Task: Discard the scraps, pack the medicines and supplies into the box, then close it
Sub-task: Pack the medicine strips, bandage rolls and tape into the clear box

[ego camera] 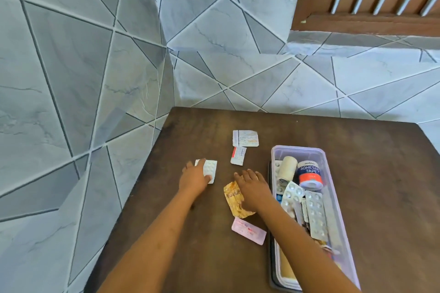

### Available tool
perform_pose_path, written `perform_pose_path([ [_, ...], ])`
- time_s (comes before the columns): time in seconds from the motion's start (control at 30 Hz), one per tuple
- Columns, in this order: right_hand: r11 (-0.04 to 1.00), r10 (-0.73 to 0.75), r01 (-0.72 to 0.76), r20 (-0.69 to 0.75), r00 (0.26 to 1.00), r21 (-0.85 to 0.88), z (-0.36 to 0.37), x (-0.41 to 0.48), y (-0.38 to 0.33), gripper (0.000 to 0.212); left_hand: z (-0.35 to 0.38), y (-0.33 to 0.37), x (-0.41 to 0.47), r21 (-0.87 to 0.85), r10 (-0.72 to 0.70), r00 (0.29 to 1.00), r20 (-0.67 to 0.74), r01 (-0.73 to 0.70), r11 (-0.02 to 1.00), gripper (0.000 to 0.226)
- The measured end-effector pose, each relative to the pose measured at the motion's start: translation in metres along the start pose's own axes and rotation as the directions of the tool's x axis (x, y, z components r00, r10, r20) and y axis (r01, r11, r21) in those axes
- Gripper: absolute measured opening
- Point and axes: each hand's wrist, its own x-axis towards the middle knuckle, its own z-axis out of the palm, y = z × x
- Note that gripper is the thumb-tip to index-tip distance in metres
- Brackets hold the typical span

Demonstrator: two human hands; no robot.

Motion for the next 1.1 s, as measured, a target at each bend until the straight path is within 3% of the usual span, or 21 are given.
perform_pose_path([
  [0.13,0.997,0.006,-0.005,0.018,1.000,-0.079,-0.006,0.001,0.001,0.079,0.011,0.001,0.007,0.029,-0.004,1.000,0.016,0.003,1.000,0.069],
  [0.23,1.000,0.009,-0.009,-0.017,1.000,-0.026,-0.008,-0.006,0.002,0.064,0.009,0.000,0.009,-0.120,-0.050,0.998,-0.034,0.046,0.992,0.077],
  [0.33,0.982,0.041,-0.024,-0.086,0.995,0.187,-0.016,-0.017,0.003,0.045,0.005,0.003,0.005,-0.295,-0.107,0.989,-0.104,0.072,0.953,0.065],
  [0.47,0.842,0.180,-0.018,-0.250,0.951,0.539,-0.036,-0.047,0.018,0.020,0.001,0.019,-0.011,-0.501,-0.111,0.976,-0.186,0.003,0.865,0.054],
  [0.57,0.708,0.322,-0.010,-0.310,0.895,0.706,-0.049,-0.077,0.040,0.029,-0.002,0.039,-0.031,-0.580,-0.063,0.966,-0.249,-0.097,0.809,0.053],
  [0.7,0.591,0.415,-0.046,-0.254,0.874,0.805,-0.047,-0.122,0.083,0.047,0.004,0.074,-0.069,-0.665,0.004,0.971,-0.240,-0.167,0.728,0.053],
  [0.9,0.476,0.542,-0.153,-0.152,0.826,0.866,-0.005,-0.168,0.118,0.039,0.028,0.121,-0.114,-0.564,0.126,0.948,-0.291,-0.276,0.778,0.054],
  [1.0,0.515,0.564,-0.176,-0.176,0.807,0.839,0.013,-0.175,0.117,0.033,0.039,0.133,-0.133,-0.483,0.095,0.932,-0.349,-0.266,0.834,0.053],
  [1.1,0.671,0.520,-0.234,-0.222,0.825,0.704,0.014,-0.170,0.109,0.029,0.045,0.136,-0.145,-0.459,0.095,0.936,-0.339,-0.253,0.852,0.053],
])
